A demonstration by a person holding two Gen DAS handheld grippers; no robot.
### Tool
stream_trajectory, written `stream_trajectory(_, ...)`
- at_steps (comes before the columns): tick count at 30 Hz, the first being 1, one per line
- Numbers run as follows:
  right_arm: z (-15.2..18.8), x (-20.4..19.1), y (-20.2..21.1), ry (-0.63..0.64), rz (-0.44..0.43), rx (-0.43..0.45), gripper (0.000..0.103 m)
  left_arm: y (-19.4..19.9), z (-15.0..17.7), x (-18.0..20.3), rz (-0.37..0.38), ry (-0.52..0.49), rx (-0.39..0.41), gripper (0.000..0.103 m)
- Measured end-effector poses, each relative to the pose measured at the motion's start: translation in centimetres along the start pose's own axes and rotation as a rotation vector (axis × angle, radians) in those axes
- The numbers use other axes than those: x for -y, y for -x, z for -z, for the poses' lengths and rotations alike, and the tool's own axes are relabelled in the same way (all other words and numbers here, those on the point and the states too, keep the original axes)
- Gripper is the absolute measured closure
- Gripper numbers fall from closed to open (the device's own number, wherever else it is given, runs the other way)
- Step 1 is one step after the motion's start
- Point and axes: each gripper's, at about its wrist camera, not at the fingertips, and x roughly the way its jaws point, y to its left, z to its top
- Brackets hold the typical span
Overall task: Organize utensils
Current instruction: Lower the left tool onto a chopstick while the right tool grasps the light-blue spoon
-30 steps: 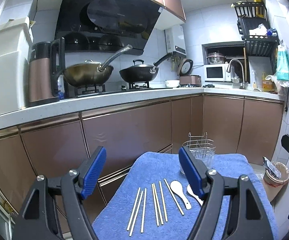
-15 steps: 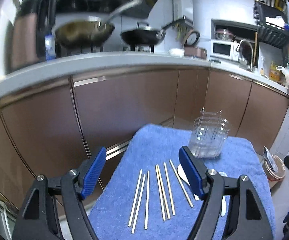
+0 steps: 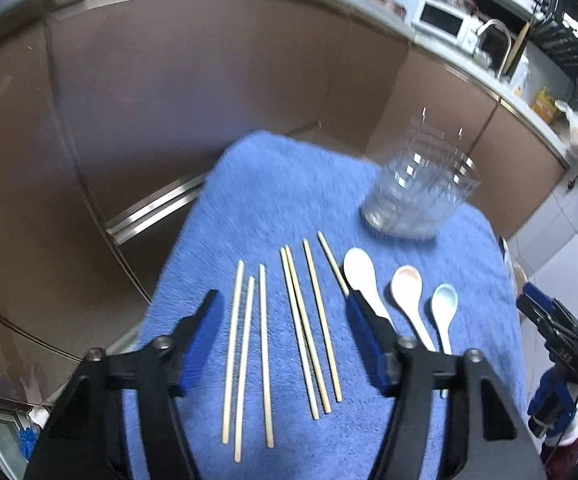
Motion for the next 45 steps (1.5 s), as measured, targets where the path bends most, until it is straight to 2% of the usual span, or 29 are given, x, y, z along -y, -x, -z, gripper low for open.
stream_trajectory(2, 0.0, 0.4, -1.3, -0.001, -0.018, -0.037, 0.047, -2.0, -0.5, -0.2, 0.015, -0.005, -0.057, 0.061)
stream_trajectory(5, 0.0, 1.2, -3.2, -0.021, -0.059, -0.088, 0.055, -4.8, -1.0, -0.3, 0.035, -0.010, -0.133, 0.072)
stream_trajectory(8, 0.1, 1.6, -4.7, -0.042, -0.098, -0.128, 0.060, -7.1, -1.5, -0.8, 0.038, -0.009, -0.193, 0.079)
stream_trajectory(14, 0.1, 2.3, -6.9, -0.056, -0.130, -0.176, 0.062, -10.2, -2.0, -1.9, 0.016, -0.013, -0.257, 0.090)
stream_trajectory(31, 0.2, 2.9, -8.5, -0.070, -0.155, -0.218, 0.062, -13.9, -1.7, -3.1, -0.052, -0.061, -0.339, 0.093)
stream_trajectory(40, -1.1, 2.7, -11.1, -0.065, -0.217, -0.307, 0.062, -14.1, -1.9, -2.8, -0.080, -0.083, -0.342, 0.096)
stream_trajectory(45, -1.3, 2.9, -12.7, -0.070, -0.255, -0.374, 0.066, -14.1, -1.9, -2.8, -0.092, -0.074, -0.337, 0.098)
